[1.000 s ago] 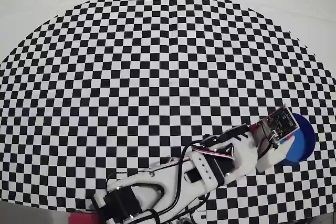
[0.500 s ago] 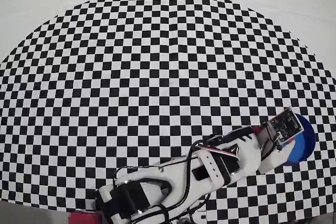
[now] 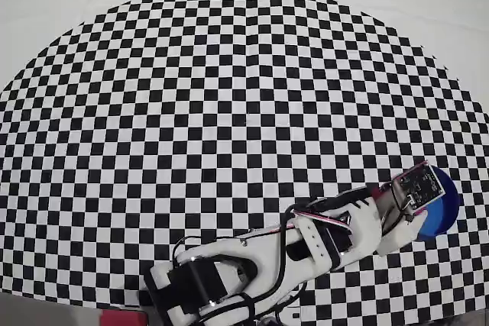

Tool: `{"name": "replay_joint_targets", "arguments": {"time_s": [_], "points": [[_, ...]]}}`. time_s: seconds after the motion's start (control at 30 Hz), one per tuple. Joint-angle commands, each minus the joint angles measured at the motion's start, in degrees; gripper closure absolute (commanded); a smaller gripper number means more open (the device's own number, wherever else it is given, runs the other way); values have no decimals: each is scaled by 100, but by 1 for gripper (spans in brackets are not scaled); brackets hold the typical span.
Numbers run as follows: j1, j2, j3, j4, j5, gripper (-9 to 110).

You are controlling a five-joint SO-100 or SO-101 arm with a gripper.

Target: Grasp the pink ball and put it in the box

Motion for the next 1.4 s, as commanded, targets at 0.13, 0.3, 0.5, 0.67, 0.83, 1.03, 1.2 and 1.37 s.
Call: {"name": "replay_joint_targets", "arguments": {"time_s": [0.13,0.3,0.5,0.67,0.83,1.03,1.2,1.37], "points": [[97,-229,-677,-105,-35,101],[132,-396,-800,-141,-35,101],[149,-571,-940,-158,-35,101],[158,-747,-1055,-167,-35,101],[158,-976,-1213,-176,-35,101],[167,-1283,-1380,-237,-35,101],[167,-1450,-1494,-264,-44,101],[176,-1705,-1644,-264,-44,101]]}}
